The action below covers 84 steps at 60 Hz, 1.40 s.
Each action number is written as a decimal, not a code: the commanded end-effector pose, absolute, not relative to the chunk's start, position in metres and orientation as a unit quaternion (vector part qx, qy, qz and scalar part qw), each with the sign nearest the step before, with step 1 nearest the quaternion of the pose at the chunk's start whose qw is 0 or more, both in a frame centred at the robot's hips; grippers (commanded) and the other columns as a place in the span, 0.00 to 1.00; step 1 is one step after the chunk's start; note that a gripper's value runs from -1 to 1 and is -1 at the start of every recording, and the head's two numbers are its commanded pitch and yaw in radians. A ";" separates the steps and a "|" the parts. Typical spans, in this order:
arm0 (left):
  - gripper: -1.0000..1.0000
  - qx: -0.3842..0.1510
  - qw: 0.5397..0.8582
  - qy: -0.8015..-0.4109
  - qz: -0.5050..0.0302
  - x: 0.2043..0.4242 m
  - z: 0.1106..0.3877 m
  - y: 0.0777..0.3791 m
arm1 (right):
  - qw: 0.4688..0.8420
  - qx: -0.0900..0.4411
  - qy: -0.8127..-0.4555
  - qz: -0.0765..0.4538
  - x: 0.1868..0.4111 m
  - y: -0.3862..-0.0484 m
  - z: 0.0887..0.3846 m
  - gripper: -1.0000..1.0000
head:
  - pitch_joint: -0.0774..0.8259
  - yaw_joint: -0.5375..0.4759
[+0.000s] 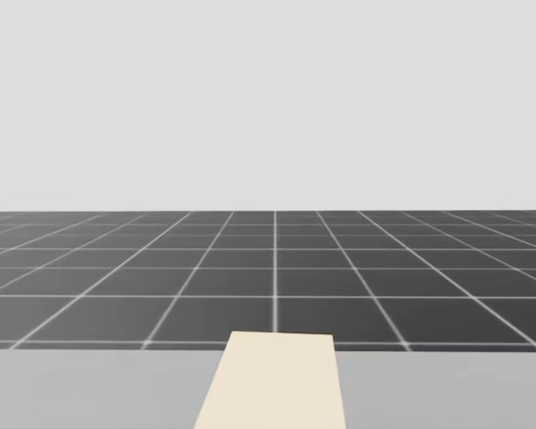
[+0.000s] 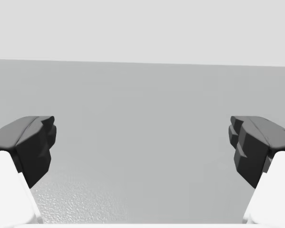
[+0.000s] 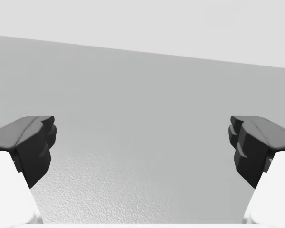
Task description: Retrieve the object from inside the box.
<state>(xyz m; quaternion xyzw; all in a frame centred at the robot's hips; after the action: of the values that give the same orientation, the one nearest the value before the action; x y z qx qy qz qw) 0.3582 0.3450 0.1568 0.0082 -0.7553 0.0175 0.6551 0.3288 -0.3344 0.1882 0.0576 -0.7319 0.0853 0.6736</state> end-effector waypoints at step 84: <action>0.00 -0.276 0.608 -0.627 -0.402 0.295 0.145 0.209 | 0.569 0.228 -0.715 0.336 0.290 -0.275 0.187 0.00 | 0.07 0.53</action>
<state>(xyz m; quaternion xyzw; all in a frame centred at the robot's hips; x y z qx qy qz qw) 0.2902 0.2162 0.1429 -0.2591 -0.6392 -0.3837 0.6140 0.2905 -0.2753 0.1869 0.2273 -0.7130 0.3329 0.5737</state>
